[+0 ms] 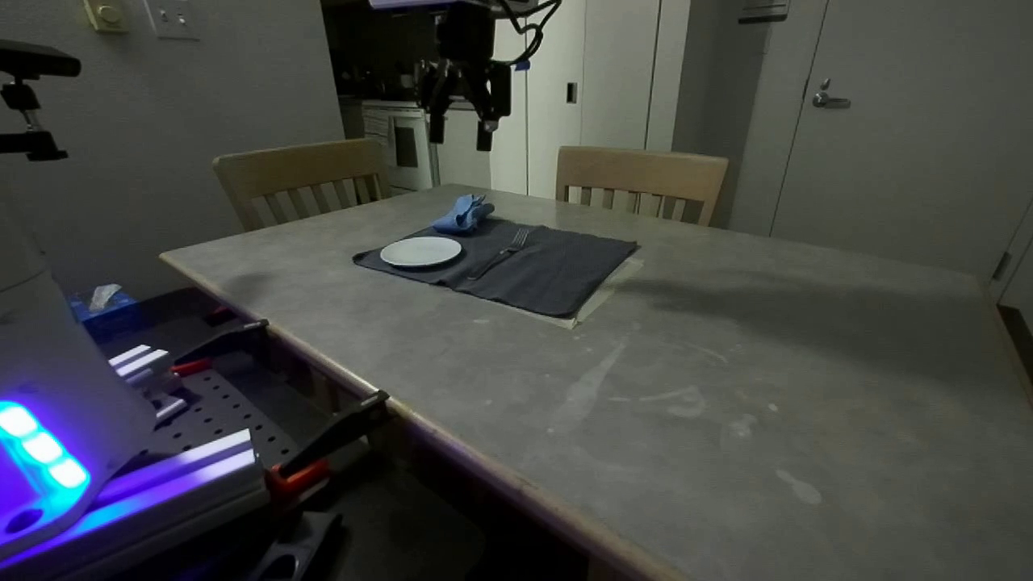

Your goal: Put the fork on the table

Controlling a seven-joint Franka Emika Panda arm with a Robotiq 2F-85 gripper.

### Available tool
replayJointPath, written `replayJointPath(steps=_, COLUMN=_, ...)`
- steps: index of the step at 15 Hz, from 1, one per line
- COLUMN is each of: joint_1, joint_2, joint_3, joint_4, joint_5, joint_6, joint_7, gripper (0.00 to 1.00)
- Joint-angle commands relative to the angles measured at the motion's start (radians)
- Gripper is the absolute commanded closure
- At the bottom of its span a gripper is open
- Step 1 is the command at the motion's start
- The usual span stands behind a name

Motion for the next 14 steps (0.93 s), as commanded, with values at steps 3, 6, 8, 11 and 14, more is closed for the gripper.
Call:
replayJointPath(steps=3, joint_1=0.009, joint_2=0.17, joint_3=0.012, joint_4=0.127, joint_5=0.008, joint_6=0.059, joint_7=0.022, gripper=0.0)
replayJointPath(steps=6, joint_1=0.006, joint_2=0.255, joint_3=0.009, joint_4=0.192, joint_5=0.02, joint_6=0.06, joint_7=0.035, gripper=0.0)
replayJointPath(steps=8, joint_1=0.005, joint_2=0.309, joint_3=0.011, joint_4=0.234, joint_5=0.024, joint_6=0.039, joint_7=0.032, gripper=0.0)
replayJointPath(steps=11, joint_1=0.004, joint_2=0.378, joint_3=0.012, joint_4=0.276, joint_5=0.023, joint_6=0.027, joint_7=0.032, gripper=0.0)
replayJointPath(steps=14, joint_1=0.0, joint_2=0.434, joint_3=0.009, joint_4=0.305, joint_5=0.023, joint_6=0.004, joint_7=0.036, gripper=0.0)
